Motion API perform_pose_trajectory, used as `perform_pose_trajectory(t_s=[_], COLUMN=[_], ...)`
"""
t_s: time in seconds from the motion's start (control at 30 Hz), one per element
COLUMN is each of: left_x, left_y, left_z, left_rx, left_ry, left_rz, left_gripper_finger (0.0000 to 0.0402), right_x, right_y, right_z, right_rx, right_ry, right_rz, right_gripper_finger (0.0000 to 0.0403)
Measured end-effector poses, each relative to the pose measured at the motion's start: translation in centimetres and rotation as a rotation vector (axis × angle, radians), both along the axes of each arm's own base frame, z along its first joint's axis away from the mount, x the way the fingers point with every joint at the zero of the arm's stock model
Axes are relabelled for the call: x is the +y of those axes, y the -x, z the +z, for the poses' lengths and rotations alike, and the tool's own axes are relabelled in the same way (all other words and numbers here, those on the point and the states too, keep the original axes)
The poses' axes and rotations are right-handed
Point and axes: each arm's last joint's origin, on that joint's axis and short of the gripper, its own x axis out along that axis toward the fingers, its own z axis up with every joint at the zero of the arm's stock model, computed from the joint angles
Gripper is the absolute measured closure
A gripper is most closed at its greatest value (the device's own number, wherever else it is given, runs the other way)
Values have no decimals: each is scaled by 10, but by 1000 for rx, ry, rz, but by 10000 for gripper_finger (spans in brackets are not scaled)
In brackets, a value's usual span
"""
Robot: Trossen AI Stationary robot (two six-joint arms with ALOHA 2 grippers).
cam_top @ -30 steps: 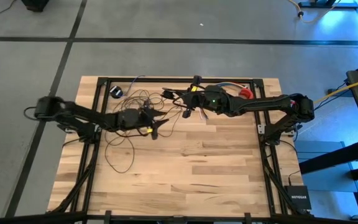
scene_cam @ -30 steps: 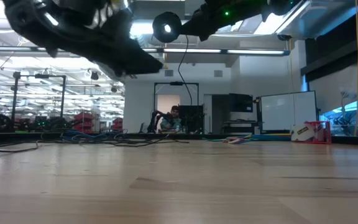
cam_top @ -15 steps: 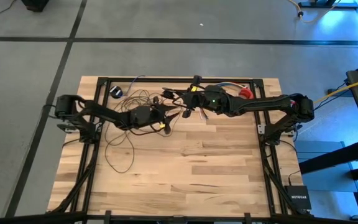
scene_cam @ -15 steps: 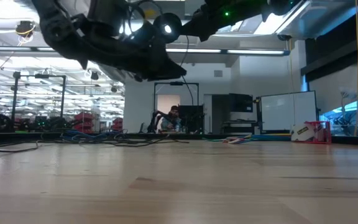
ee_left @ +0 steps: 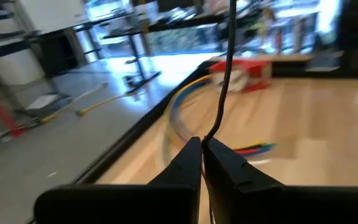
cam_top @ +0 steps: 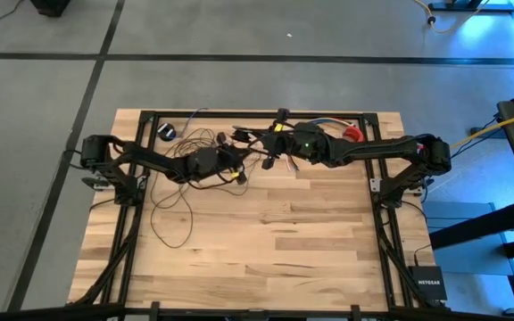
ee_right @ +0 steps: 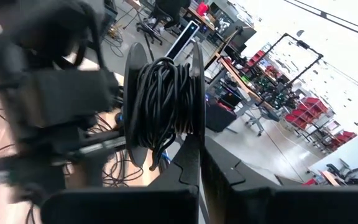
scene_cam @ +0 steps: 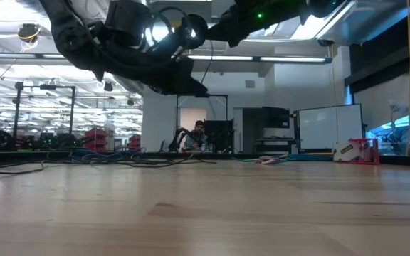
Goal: Coiling cords
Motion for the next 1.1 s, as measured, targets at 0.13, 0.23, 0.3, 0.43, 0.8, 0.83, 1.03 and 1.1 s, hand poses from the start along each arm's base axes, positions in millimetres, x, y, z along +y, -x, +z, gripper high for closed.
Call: perform_pose_trajectory(t_s=[0.13, 0.23, 0.3, 0.43, 0.8, 0.83, 1.03, 1.1], left_x=[4, 4, 3, 2, -5, -6, -16, -21], left_y=[6, 13, 19, 31, 77, 80, 93, 95], left_z=[4, 16, 25, 37, 82, 86, 105, 108], left_rx=[68, 96, 112, 165, 121, 93, -27, -55], left_ry=[-39, -88, -108, -127, -88, -83, -50, -37], left_rz=[81, 146, 165, 184, 252, 252, 182, 165], left_gripper_finger=[398, 394, 396, 398, 396, 394, 392, 396], right_x=[7, 15, 20, 28, 27, 27, 22, 20], right_y=[-1, 0, 0, 2, 4, 4, 4, 2], right_z=[0, 1, 3, 7, 6, 6, 3, 0], right_rx=[8, 25, 20, 9, 37, 39, 69, 81], right_ry=[-1, 13, 21, 31, 48, 49, 65, 65], right_rz=[8, 27, 40, 58, 54, 56, 61, 48], right_gripper_finger=[398, 398, 398, 398, 398, 398, 398, 398])
